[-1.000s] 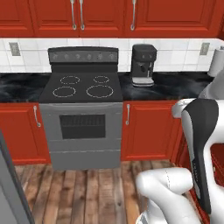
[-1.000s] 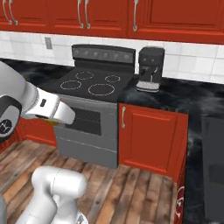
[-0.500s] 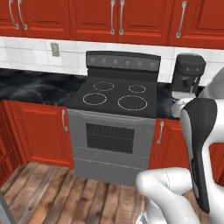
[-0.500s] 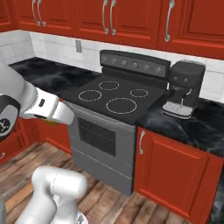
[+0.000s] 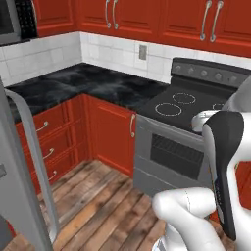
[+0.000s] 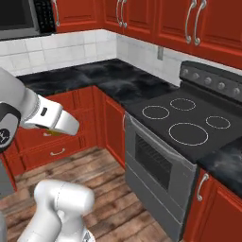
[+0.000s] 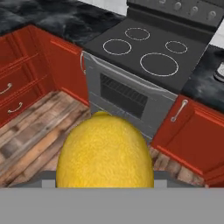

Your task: Retrieve a lemon from the fridge and place it on the cutting board with the fish.

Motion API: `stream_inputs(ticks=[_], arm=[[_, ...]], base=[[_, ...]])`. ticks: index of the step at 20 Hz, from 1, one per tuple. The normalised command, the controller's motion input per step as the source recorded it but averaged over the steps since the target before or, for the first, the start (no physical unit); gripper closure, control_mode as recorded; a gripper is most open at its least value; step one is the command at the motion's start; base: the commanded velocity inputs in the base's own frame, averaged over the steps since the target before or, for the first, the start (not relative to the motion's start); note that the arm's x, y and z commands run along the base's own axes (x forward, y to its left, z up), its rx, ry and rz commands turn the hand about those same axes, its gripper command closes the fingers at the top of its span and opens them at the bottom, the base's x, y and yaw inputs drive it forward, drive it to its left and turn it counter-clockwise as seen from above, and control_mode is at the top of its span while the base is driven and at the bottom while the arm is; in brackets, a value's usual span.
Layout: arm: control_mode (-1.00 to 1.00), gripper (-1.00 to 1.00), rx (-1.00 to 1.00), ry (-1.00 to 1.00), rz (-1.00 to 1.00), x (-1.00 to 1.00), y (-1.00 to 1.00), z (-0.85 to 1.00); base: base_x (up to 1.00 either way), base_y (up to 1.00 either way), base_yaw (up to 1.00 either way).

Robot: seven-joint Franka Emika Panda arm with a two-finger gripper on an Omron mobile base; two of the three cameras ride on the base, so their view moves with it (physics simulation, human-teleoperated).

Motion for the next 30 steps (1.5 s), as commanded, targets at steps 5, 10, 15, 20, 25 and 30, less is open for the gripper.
stream_inputs(ticks=[5, 10, 15, 20, 25, 30], arm=[[1.00, 1.00, 0.00, 0.00, 0.00, 0.00, 0.00, 0.00], [1.00, 1.00, 0.00, 0.00, 0.00, 0.00, 0.00, 0.00], [1.00, 1.00, 0.00, 0.00, 0.00, 0.00, 0.00, 0.00], [1.00, 1.00, 0.00, 0.00, 0.00, 0.00, 0.00, 0.00], [1.00, 1.00, 0.00, 0.00, 0.00, 0.00, 0.00, 0.00], [1.00, 1.00, 0.00, 0.00, 0.00, 0.00, 0.00, 0.00]], base=[[0.02, 0.00, 0.64], [0.00, -0.03, 0.56], [0.16, -0.42, 0.48], [0.51, -0.47, 0.33], [0.74, -0.56, 0.04], [0.73, -0.24, -0.04]])
